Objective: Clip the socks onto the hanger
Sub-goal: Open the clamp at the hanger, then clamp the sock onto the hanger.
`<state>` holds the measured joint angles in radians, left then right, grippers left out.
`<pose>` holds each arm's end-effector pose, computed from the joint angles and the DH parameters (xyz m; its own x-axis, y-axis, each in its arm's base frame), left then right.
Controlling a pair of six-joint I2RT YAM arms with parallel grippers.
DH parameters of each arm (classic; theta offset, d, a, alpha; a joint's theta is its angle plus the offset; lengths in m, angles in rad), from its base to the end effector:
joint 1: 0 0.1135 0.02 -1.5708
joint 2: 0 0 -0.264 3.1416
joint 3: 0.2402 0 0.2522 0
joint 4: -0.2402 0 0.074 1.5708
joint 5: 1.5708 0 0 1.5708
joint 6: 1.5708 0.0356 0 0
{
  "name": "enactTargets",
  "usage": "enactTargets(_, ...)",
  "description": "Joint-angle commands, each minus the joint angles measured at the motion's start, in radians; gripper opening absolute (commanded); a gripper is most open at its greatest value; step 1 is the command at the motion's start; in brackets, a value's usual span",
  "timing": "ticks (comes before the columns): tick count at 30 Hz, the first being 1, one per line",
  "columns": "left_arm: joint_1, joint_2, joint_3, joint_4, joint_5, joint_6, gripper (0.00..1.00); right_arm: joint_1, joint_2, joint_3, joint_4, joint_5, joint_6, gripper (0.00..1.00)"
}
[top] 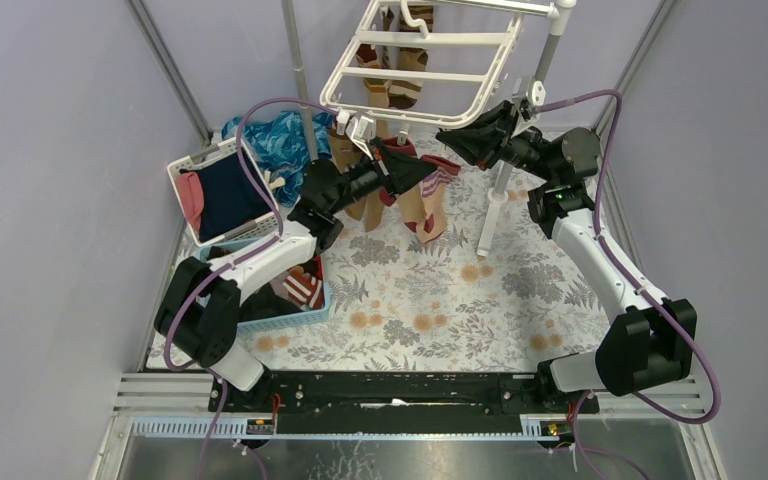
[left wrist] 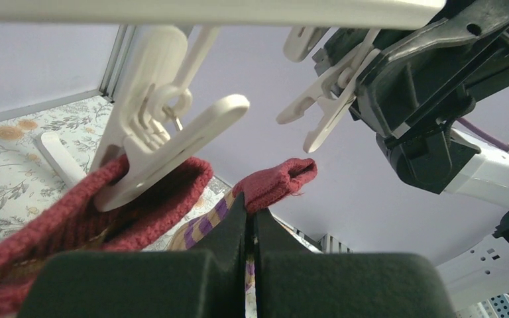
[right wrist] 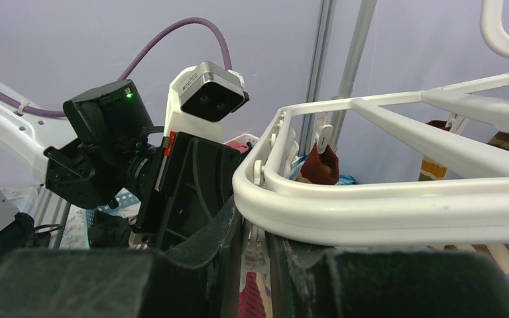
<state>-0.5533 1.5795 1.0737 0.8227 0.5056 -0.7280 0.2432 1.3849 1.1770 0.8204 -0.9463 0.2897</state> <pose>0.3020 -0.2068 0.3441 -0.3685 -0.4566 -0.8098 0.8119 0.2662 -0.5196 0.2850 0.1005 0.4356 0.3105 0.2491 -0.9174 -0.9117 0.3511 -0.2132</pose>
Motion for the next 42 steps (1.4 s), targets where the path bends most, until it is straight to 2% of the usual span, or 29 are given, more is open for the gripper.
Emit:
enactTargets(1, 0.009, 0.005, 0.038, 0.075, 0.001, -0.029, 0.0, 0.01, -0.018, 0.032, 0.022, -0.026, 0.011, 0.09)
enactTargets(23, 0.011, 0.004, 0.057, 0.056, -0.014, -0.051, 0.0, 0.01, -0.014, 0.03, 0.017, -0.031, 0.008, 0.09)
enactTargets(38, 0.013, 0.005, 0.039, 0.171, 0.018, -0.164, 0.0, 0.009, -0.015, 0.029, 0.006, -0.029, -0.016, 0.09)
enactTargets(41, 0.013, 0.005, 0.036, 0.174, 0.018, -0.168, 0.0, 0.01, -0.015, 0.026, 0.007, -0.027, -0.016, 0.12)
enactTargets(42, 0.013, 0.006, 0.034, 0.174, 0.018, -0.168, 0.0, 0.01, -0.017, 0.026, 0.008, -0.025, -0.016, 0.17)
